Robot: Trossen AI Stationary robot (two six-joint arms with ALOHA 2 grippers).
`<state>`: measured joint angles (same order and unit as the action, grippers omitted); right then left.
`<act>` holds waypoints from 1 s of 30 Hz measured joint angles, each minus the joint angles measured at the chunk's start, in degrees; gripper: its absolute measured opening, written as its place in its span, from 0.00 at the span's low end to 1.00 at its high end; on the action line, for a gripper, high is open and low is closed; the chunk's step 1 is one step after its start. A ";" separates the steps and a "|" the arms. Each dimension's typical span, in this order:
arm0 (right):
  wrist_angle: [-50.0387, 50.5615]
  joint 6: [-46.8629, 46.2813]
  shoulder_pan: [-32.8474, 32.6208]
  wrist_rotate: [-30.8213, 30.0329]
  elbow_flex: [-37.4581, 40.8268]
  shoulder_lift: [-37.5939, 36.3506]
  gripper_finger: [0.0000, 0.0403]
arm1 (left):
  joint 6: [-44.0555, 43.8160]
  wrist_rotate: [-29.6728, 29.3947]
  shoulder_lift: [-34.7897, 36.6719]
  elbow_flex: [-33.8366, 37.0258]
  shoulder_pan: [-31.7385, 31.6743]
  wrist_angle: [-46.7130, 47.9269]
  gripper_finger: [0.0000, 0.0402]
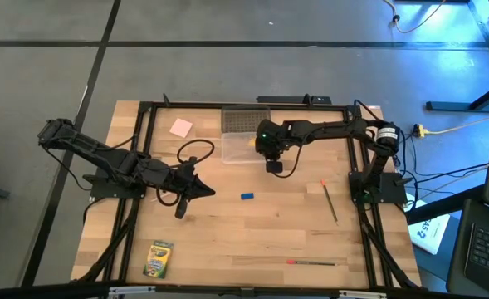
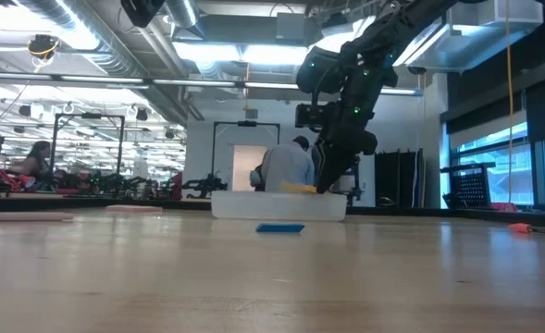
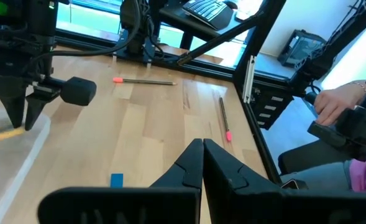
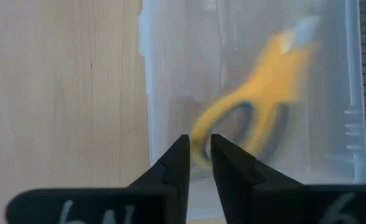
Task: Pack school essentials
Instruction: Put the yellow scissors into the black supply box, then put the crayon box into the black supply box
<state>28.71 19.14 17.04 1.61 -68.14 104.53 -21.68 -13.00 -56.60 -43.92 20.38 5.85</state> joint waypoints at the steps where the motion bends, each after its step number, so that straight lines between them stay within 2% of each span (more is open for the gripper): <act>1: 0.00 0.06 0.00 0.00 0.00 0.00 0.19 | -0.55 -0.02 0.00 0.00 0.00 0.00 0.00; 10: 0.37 0.13 0.00 0.00 0.00 -0.14 0.23 | -1.11 -0.02 0.00 0.00 0.00 0.00 0.00; 13: 1.74 0.11 -0.28 -0.01 0.00 -1.78 0.23 | -4.40 -0.03 0.00 0.00 0.00 0.00 0.00; 16: 2.47 0.08 -0.77 -0.02 -0.07 -4.95 0.23 | -7.62 0.68 0.00 0.00 0.00 0.20 0.00; 20: 3.61 -0.83 -1.96 0.00 -0.07 -11.18 0.23 | -13.04 5.07 1.36 0.03 -0.49 0.10 0.00; 23: 4.34 -1.02 -4.03 0.33 -0.07 -16.13 0.23 | -15.93 6.27 2.38 0.02 -0.61 1.05 0.00; 27: 5.97 -1.00 -8.10 3.48 -0.07 -22.05 0.23 | -21.75 10.60 2.75 0.02 -0.50 6.40 0.00; 30: 7.66 -1.33 -11.30 4.70 -0.07 -24.52 0.23 | -30.34 13.16 2.18 0.02 0.29 10.69 0.00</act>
<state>36.36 17.81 5.73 6.30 -68.20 80.01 -52.02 0.16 -54.42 -43.90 20.67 16.54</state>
